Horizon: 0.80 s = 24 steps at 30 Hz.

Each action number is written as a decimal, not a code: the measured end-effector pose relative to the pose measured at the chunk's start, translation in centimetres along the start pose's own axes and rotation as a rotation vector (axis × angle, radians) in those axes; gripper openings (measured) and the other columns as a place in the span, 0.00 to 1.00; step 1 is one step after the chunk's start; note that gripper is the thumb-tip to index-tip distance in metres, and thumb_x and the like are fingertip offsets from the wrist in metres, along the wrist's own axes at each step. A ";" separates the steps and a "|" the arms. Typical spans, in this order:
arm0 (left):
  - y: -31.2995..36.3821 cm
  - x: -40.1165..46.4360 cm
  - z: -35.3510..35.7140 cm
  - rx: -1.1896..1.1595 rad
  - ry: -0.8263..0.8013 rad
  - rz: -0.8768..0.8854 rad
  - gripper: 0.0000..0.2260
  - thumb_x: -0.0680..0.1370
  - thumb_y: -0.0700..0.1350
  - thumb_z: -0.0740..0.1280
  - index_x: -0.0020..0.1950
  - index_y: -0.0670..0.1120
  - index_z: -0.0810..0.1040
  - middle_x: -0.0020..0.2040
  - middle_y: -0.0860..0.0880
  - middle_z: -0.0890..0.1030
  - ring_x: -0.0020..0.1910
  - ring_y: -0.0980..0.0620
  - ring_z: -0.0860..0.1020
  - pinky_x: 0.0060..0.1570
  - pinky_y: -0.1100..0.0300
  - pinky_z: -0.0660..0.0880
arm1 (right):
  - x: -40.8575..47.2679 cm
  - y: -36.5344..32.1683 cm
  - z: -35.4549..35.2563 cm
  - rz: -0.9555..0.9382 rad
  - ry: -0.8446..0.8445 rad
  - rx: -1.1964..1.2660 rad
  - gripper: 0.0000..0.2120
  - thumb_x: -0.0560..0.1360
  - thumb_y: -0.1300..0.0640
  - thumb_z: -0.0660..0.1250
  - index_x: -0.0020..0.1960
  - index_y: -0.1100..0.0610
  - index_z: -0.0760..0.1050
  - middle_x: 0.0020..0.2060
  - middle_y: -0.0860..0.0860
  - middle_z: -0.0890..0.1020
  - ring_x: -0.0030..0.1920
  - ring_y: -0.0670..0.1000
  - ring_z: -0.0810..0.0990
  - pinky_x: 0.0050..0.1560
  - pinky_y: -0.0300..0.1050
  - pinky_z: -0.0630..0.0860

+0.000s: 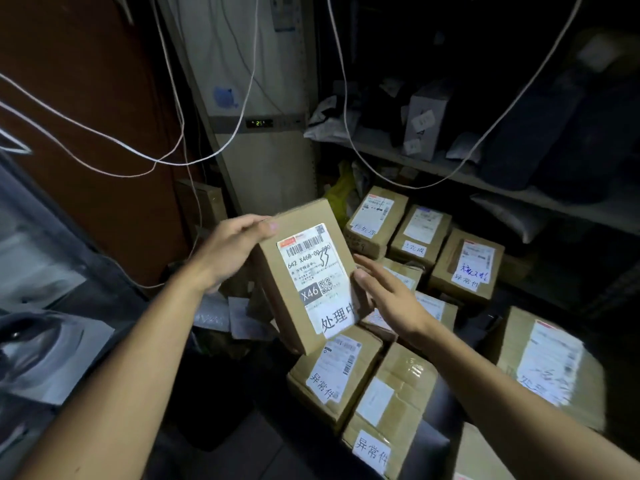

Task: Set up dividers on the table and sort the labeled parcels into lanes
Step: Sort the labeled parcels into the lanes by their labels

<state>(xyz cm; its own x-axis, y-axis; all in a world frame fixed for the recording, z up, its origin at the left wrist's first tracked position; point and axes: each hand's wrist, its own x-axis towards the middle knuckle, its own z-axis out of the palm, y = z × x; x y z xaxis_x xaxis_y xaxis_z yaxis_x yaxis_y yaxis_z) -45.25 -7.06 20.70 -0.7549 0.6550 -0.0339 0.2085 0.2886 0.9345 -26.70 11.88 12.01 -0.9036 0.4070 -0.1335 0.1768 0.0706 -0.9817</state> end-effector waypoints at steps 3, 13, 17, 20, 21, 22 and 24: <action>1.7 0.2 3.4 -0.037 -0.121 0.028 0.16 0.71 0.54 0.67 0.52 0.46 0.83 0.47 0.49 0.86 0.46 0.57 0.81 0.49 0.66 0.74 | -2.1 -0.2 -2.8 -0.043 -0.008 0.049 0.23 0.71 0.31 0.63 0.66 0.33 0.72 0.62 0.37 0.79 0.60 0.38 0.79 0.51 0.34 0.76; 5.7 0.4 15.2 -0.096 -0.416 0.016 0.20 0.72 0.58 0.69 0.54 0.44 0.82 0.46 0.47 0.86 0.43 0.55 0.83 0.40 0.69 0.76 | -10.8 2.5 -9.9 -0.073 0.208 0.234 0.21 0.75 0.38 0.65 0.66 0.43 0.77 0.62 0.46 0.81 0.63 0.48 0.79 0.59 0.43 0.76; 6.5 -1.0 21.9 -0.167 -0.371 0.013 0.18 0.79 0.58 0.64 0.61 0.48 0.78 0.53 0.49 0.85 0.51 0.57 0.82 0.49 0.63 0.77 | -14.8 4.2 -11.9 -0.043 0.376 0.280 0.23 0.73 0.36 0.64 0.63 0.47 0.79 0.59 0.47 0.83 0.60 0.49 0.81 0.62 0.50 0.77; 7.0 -3.8 26.6 -0.216 -0.382 0.012 0.30 0.74 0.64 0.66 0.71 0.51 0.68 0.62 0.48 0.80 0.60 0.53 0.79 0.63 0.53 0.73 | -18.1 5.0 -13.7 -0.014 0.495 0.302 0.23 0.70 0.34 0.65 0.58 0.45 0.82 0.55 0.47 0.85 0.58 0.50 0.83 0.64 0.56 0.76; 6.9 -5.0 28.0 -0.237 -0.405 0.010 0.30 0.73 0.64 0.67 0.71 0.53 0.67 0.62 0.48 0.80 0.60 0.51 0.79 0.63 0.51 0.74 | -19.3 5.1 -14.3 -0.018 0.536 0.292 0.22 0.70 0.35 0.65 0.57 0.45 0.82 0.55 0.47 0.85 0.57 0.49 0.83 0.63 0.55 0.76; 6.7 -6.2 29.3 -0.256 -0.433 0.017 0.27 0.73 0.63 0.67 0.69 0.56 0.68 0.61 0.49 0.82 0.59 0.51 0.80 0.60 0.51 0.76 | -20.4 5.2 -14.8 -0.024 0.576 0.280 0.22 0.71 0.35 0.64 0.57 0.46 0.82 0.55 0.46 0.85 0.58 0.48 0.82 0.64 0.54 0.75; 6.2 -8.8 31.7 -0.285 -0.475 0.022 0.18 0.77 0.57 0.67 0.65 0.63 0.68 0.58 0.53 0.83 0.54 0.53 0.83 0.51 0.56 0.80 | -22.6 5.2 -15.8 -0.041 0.625 0.269 0.17 0.77 0.41 0.63 0.59 0.46 0.81 0.57 0.46 0.84 0.60 0.47 0.81 0.66 0.53 0.74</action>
<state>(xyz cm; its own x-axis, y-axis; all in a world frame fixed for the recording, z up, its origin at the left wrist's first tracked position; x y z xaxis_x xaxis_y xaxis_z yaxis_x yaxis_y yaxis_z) -17.57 11.08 15.56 -0.3754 0.9206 -0.1073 -0.0054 0.1136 0.9935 0.80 17.43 12.08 -0.4977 0.8644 -0.0709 -0.0293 -0.0985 -0.9947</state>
